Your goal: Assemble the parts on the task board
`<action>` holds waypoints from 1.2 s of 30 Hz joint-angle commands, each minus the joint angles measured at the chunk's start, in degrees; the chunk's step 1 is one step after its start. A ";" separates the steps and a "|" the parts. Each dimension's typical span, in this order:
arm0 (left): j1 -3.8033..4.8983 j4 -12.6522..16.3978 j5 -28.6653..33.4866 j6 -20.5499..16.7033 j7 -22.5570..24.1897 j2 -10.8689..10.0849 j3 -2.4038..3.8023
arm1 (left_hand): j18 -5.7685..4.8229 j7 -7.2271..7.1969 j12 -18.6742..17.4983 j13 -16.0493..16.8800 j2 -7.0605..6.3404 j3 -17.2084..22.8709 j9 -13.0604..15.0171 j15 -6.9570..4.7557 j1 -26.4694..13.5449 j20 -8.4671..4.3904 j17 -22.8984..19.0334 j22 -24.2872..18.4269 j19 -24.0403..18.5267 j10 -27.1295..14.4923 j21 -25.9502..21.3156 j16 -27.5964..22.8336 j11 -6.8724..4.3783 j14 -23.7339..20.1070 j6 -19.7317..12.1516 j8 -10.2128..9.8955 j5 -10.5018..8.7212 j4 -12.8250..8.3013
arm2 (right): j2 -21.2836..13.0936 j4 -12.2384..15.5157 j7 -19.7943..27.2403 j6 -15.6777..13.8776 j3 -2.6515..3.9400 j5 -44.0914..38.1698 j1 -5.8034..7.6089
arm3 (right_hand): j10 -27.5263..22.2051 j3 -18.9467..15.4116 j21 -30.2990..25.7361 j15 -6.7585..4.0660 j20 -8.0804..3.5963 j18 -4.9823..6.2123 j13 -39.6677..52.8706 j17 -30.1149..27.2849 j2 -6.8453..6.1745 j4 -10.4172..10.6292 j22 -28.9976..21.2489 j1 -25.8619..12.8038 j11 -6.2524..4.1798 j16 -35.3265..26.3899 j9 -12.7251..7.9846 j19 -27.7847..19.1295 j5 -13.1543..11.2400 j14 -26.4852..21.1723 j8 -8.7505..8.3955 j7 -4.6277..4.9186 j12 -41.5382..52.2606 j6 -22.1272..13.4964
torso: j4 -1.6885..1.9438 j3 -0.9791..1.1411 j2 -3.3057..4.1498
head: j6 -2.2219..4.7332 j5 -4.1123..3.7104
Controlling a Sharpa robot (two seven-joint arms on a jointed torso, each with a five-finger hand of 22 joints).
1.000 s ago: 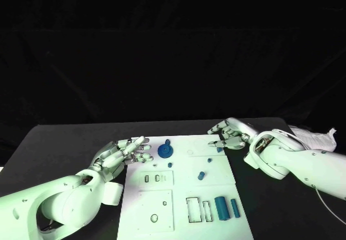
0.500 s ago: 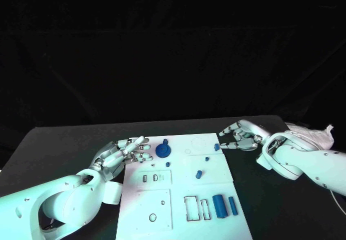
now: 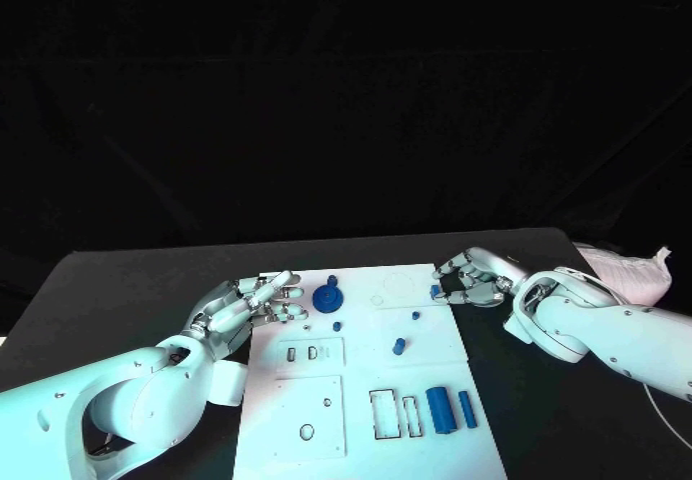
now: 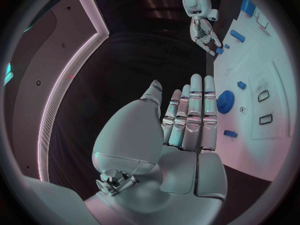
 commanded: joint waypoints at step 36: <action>-0.03 0.03 0.12 1.12 0.32 0.12 0.02 | 0.62 0.29 -0.33 -0.01 0.16 -0.04 -0.02 0.38 0.73 0.37 0.26 -0.01 -0.06 -0.09 0.09 -0.35 0.19 0.18 0.07 -0.26 -0.01 -0.54 | 1.99 -0.33 -3.09 -1.62 0.05 -3.98 -0.65 | 1.58 4.53 0.36 -2.34 -1.92 -0.65 4.64 7.95 4.60 -2.59 12.81 1.11 -3.20 0.72 1.70 4.12 -1.94 4.53 2.76 -3.31 1.61 10.18 | 0.04 -0.06 -0.13 | -0.50 0.19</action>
